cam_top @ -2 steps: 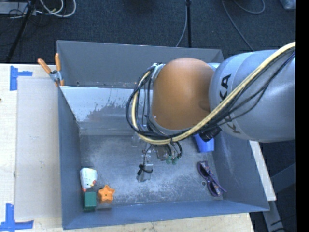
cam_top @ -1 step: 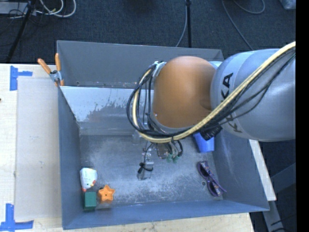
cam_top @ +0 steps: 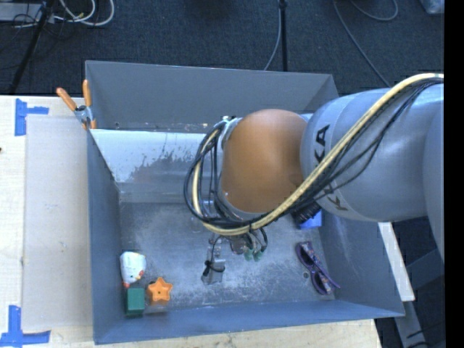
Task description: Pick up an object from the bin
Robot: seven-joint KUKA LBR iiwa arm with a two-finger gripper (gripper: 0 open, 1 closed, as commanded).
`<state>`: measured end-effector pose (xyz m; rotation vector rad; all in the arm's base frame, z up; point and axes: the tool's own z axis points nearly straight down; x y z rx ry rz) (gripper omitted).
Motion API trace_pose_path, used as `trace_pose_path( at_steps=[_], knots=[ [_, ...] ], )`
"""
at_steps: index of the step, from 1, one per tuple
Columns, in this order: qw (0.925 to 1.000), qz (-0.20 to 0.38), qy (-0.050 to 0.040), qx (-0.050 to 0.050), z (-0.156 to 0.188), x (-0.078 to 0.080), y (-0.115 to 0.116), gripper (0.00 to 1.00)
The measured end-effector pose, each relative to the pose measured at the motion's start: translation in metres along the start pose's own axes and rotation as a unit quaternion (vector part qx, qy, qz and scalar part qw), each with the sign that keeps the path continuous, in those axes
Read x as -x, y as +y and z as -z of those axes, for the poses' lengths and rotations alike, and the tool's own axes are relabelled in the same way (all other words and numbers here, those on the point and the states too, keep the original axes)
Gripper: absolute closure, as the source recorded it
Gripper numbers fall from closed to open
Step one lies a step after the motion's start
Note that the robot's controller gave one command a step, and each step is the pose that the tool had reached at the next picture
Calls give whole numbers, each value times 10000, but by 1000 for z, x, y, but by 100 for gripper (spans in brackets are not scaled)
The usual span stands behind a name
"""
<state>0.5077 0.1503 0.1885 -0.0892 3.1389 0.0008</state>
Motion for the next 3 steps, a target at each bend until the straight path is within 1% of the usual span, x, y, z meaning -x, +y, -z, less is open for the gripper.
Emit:
trace_pose_path(
  at_steps=[1, 2, 3],
  knots=[
    [9963, 856, 53, -13, -12, -1, 32, 0],
    [9819, 1896, 10, 10, -13, 9, 54, 0],
    [9903, 1386, 9, -3, -60, -8, 60, 0]
  ],
)
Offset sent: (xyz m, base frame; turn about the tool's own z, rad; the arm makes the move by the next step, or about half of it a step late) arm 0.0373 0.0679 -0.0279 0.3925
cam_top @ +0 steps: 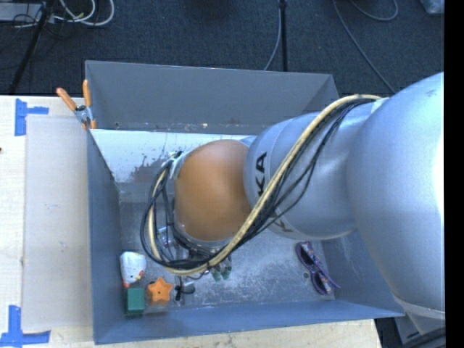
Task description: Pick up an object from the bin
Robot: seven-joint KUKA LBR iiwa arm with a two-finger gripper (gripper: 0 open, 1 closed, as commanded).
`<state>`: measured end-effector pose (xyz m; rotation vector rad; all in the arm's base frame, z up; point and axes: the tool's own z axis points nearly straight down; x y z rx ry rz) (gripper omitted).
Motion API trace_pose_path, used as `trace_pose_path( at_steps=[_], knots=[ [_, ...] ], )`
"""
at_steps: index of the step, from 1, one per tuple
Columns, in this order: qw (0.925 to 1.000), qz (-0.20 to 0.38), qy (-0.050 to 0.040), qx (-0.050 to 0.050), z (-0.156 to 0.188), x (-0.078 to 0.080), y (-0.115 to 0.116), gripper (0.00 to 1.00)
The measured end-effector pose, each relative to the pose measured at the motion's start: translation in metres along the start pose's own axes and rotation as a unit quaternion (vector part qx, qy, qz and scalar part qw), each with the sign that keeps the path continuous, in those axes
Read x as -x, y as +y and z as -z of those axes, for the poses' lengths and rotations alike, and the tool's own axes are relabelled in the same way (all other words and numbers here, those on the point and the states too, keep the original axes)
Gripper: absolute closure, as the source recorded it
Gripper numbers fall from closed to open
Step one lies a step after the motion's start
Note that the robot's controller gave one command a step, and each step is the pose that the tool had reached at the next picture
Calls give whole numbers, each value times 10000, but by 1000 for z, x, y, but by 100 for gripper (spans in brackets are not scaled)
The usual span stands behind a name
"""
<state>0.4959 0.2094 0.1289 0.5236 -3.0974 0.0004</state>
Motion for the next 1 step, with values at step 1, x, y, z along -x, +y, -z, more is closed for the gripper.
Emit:
trace_pose_path(
  at_steps=[1],
  knots=[
    [9982, 604, 57, 4, -30, -9, 3, 0]
  ],
)
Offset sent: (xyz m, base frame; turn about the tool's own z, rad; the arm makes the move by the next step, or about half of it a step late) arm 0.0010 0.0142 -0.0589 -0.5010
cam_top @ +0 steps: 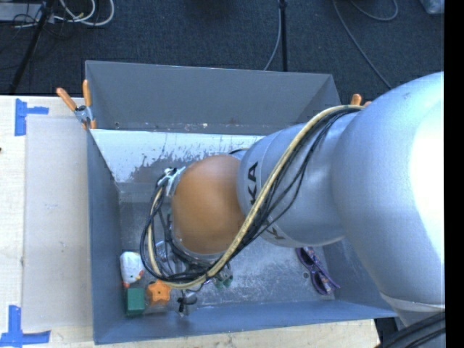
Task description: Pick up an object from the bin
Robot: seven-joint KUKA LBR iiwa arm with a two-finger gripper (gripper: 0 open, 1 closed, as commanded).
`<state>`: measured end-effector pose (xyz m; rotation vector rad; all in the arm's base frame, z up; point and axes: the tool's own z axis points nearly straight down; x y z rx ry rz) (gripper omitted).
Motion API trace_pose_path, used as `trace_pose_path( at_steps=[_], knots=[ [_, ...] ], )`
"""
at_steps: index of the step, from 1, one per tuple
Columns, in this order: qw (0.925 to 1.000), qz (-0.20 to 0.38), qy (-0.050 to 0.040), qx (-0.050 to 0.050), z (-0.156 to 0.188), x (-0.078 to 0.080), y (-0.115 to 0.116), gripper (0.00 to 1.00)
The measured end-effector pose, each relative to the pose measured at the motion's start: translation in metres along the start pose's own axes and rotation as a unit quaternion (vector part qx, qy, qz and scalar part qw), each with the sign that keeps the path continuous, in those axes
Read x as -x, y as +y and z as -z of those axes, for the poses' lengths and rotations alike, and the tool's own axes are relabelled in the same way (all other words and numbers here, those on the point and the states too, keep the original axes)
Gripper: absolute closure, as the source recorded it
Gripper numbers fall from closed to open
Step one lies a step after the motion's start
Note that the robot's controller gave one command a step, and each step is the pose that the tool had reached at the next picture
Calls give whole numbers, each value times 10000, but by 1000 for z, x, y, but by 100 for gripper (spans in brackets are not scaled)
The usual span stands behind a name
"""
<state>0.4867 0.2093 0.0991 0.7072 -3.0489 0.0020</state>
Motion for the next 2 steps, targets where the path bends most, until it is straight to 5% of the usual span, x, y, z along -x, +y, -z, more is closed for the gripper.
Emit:
trace_pose_path(
  at_steps=[1, 2],
  knots=[
    [9828, 1846, -83, -46, -25, 19, 4, 100],
    [9828, 1845, -83, -45, -25, 19, 4, 100]
  ],
)
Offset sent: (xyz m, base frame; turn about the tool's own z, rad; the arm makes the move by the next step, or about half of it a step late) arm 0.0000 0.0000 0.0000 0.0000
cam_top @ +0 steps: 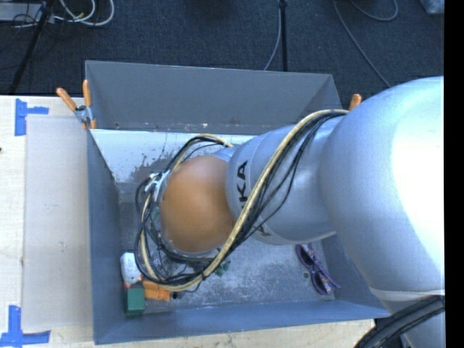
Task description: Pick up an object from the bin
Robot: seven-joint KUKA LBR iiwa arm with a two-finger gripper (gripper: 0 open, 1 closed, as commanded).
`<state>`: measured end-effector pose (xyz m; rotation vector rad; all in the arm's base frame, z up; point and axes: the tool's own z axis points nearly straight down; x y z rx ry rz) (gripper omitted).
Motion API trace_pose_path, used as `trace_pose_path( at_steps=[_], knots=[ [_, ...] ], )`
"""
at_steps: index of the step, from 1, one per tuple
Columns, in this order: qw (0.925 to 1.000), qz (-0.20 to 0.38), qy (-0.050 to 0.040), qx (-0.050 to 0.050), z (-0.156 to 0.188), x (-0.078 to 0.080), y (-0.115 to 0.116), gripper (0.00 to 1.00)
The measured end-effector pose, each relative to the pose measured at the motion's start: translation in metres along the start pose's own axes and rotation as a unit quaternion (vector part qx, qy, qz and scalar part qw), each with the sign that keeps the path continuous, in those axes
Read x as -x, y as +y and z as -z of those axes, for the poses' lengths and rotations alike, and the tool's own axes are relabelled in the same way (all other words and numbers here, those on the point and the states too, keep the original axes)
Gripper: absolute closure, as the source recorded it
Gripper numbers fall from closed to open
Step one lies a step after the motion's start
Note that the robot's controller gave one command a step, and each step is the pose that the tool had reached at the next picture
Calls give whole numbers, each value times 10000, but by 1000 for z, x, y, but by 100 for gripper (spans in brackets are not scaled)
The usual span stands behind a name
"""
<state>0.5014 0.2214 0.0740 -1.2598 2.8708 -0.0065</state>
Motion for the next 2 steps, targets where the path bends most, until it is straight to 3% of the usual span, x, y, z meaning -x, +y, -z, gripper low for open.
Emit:
trace_pose_path(
  at_steps=[1, 2],
  knots=[
    [10000, -50, -6, 15, -3, -16, -7, 100],
    [10000, -99, -7, 3, 133, 17, 0, 100]
  ],
)
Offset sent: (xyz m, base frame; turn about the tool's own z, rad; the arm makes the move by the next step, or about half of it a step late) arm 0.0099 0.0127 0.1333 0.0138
